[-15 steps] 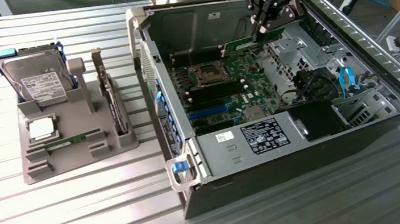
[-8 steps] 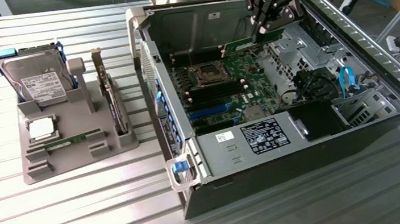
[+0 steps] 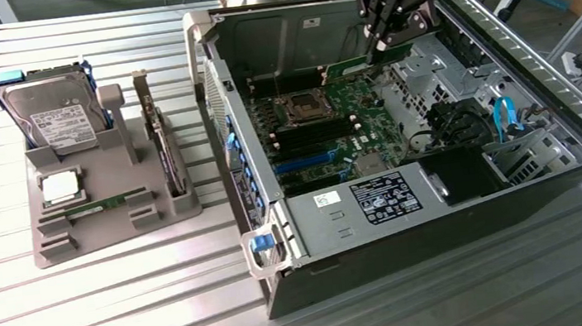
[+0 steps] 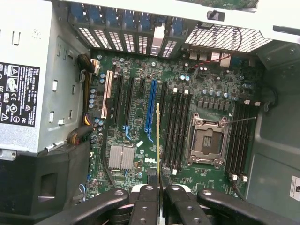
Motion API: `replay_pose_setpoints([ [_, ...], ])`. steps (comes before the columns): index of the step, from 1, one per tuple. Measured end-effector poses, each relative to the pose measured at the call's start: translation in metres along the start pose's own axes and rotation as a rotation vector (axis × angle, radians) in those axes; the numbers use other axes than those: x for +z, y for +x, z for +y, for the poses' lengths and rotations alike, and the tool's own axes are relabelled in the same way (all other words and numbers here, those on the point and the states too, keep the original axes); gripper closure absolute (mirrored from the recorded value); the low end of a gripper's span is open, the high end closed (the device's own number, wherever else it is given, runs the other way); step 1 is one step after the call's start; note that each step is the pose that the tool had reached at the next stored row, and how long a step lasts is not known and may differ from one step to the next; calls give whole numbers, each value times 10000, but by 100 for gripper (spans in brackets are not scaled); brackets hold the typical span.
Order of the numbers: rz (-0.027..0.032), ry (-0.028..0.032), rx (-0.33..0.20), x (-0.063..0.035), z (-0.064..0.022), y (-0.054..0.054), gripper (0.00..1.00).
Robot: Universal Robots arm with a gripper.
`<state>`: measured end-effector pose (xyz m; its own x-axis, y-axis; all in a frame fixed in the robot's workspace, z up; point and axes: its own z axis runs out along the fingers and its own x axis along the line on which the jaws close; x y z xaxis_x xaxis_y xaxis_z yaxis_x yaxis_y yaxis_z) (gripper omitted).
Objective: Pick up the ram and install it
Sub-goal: 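Insert the ram into the slot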
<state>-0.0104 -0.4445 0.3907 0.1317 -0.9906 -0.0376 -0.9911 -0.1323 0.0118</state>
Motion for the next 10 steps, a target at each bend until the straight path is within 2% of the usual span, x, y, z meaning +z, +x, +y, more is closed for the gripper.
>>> replay_pose_setpoints([
  [10,0,0,0,17,0,1,87],
])
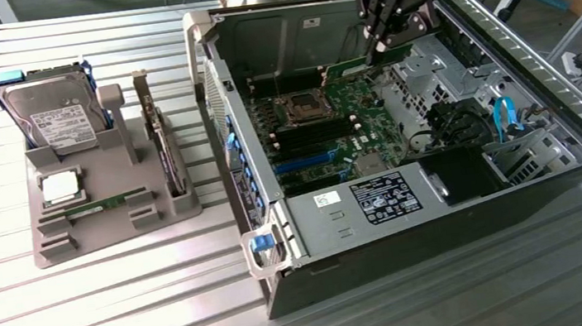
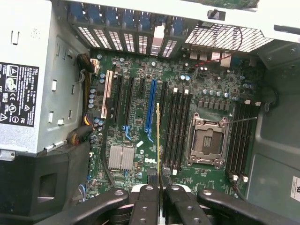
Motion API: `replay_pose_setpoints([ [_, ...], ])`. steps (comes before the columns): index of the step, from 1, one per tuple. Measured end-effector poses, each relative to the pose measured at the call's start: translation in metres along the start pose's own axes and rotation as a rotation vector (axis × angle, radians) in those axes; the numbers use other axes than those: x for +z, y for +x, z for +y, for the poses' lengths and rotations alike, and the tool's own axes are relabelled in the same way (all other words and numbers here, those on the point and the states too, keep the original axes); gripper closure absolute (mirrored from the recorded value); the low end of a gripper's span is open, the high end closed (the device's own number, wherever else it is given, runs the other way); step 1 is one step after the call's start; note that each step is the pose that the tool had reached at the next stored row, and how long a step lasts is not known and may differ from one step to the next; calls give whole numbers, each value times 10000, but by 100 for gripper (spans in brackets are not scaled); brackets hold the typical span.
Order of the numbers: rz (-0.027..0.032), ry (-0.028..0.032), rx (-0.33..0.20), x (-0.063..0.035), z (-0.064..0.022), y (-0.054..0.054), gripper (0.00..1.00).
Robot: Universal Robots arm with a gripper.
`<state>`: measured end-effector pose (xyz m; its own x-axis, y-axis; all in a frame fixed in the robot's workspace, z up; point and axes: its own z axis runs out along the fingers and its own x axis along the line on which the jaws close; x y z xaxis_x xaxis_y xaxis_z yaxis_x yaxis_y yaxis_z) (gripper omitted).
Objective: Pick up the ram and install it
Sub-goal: 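Insert the ram into the slot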
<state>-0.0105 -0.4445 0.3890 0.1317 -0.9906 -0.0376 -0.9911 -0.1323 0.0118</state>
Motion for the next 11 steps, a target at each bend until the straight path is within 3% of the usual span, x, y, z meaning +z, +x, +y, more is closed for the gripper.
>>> replay_pose_setpoints([
  [11,0,0,0,20,0,1,87],
])
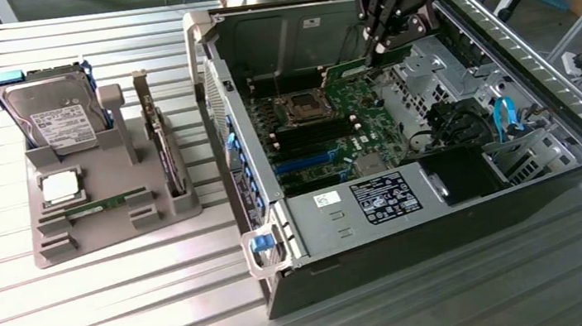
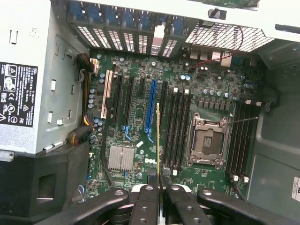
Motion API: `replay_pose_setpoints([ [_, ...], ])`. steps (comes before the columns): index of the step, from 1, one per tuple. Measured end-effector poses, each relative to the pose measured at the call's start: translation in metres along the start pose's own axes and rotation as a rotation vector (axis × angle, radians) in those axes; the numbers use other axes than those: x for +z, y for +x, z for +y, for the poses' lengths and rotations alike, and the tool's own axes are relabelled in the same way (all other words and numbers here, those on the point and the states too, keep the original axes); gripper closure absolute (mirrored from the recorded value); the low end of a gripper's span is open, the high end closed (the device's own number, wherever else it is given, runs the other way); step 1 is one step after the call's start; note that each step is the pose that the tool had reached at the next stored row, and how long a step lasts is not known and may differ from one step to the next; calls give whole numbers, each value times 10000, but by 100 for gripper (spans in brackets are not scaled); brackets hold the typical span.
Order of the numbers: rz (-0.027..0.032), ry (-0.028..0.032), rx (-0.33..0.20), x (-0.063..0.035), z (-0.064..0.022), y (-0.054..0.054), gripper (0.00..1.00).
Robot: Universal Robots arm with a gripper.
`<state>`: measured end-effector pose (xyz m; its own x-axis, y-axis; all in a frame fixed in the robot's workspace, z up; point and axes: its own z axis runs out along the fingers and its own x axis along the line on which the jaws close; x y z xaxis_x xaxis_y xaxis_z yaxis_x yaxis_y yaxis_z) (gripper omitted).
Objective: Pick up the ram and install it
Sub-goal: 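Insert the ram into the slot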
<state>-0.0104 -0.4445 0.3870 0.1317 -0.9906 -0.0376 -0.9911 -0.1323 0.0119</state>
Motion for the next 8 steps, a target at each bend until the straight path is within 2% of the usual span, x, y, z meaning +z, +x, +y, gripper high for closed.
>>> replay_pose_setpoints([
  [8,0,1,0,15,0,0,87],
])
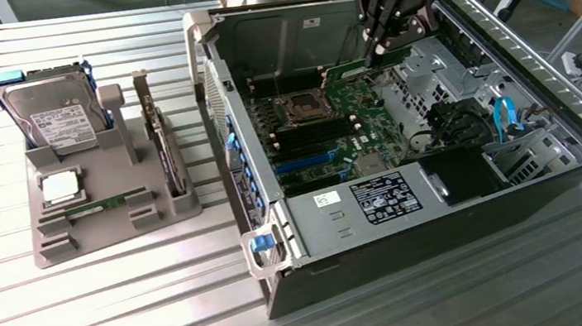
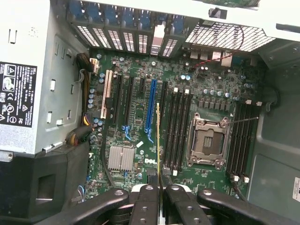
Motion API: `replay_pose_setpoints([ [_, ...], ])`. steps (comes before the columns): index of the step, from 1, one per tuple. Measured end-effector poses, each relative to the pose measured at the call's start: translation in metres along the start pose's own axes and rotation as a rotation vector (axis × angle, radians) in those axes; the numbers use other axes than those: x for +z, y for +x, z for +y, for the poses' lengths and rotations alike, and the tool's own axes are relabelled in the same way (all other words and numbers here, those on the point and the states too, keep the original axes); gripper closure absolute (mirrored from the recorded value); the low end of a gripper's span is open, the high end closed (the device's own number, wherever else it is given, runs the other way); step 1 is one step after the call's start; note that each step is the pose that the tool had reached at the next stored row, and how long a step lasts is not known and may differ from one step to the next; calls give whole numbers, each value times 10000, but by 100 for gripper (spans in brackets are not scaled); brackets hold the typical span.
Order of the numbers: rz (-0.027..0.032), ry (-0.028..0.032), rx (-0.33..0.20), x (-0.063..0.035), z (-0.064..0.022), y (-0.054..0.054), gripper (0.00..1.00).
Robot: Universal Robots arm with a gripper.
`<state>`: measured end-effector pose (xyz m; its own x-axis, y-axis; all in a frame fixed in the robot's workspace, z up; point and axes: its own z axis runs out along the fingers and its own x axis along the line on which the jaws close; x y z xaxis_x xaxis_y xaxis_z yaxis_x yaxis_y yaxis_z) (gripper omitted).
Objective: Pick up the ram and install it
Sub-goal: 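Insert the ram into the slot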
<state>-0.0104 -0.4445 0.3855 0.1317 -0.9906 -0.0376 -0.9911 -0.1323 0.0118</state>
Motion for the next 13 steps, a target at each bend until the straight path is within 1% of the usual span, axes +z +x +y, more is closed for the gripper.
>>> replay_pose_setpoints([
  [13,1,0,0,26,0,1,87],
])
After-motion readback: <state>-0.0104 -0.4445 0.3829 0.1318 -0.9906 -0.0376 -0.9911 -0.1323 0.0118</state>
